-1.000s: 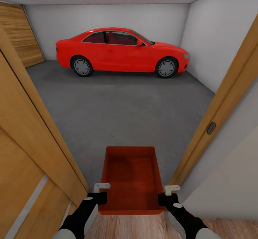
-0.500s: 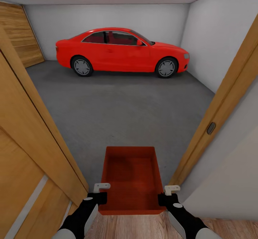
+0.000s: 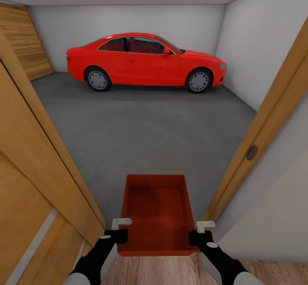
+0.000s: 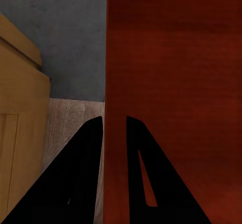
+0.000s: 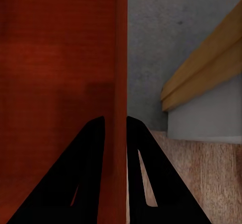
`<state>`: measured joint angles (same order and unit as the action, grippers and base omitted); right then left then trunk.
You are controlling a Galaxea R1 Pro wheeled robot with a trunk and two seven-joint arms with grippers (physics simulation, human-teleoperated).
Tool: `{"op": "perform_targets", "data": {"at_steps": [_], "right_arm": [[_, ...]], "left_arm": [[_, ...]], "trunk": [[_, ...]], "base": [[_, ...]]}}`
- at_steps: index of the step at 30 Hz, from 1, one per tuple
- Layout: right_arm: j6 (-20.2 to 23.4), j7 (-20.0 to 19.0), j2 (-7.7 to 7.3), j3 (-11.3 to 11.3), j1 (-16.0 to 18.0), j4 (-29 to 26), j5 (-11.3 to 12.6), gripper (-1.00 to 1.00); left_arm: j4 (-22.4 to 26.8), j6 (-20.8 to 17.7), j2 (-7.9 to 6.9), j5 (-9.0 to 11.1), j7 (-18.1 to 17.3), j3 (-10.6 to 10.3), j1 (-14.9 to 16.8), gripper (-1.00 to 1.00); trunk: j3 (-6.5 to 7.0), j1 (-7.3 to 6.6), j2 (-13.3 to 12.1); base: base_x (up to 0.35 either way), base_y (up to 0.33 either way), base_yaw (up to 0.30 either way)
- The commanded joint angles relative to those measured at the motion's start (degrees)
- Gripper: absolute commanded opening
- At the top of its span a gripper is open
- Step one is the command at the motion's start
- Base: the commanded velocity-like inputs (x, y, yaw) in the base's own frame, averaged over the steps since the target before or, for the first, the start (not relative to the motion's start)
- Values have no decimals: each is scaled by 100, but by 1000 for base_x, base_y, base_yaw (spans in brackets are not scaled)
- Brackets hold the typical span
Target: Move the two storage containers from the living room to the garage. In the garage, place one container on the floor and stack the other container on top of it (either order is fine).
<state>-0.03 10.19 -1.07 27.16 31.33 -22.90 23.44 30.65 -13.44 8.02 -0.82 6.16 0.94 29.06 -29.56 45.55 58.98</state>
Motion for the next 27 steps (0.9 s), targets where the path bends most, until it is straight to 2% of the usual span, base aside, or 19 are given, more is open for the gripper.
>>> {"op": "perform_targets", "data": {"at_steps": [1,27], "right_arm": [[-6,114,-173,-36,5,75,79,-100],[-6,113,-173,-36,5,75,73,-100]], "left_arm": [[29,-36,-2,-59,35,29,3,-100],[29,-36,-2,-59,35,29,3,-100]], "trunk": [[-5,0,4],[-5,0,4]], "base": [[0,0,0],[0,0,0]]}}
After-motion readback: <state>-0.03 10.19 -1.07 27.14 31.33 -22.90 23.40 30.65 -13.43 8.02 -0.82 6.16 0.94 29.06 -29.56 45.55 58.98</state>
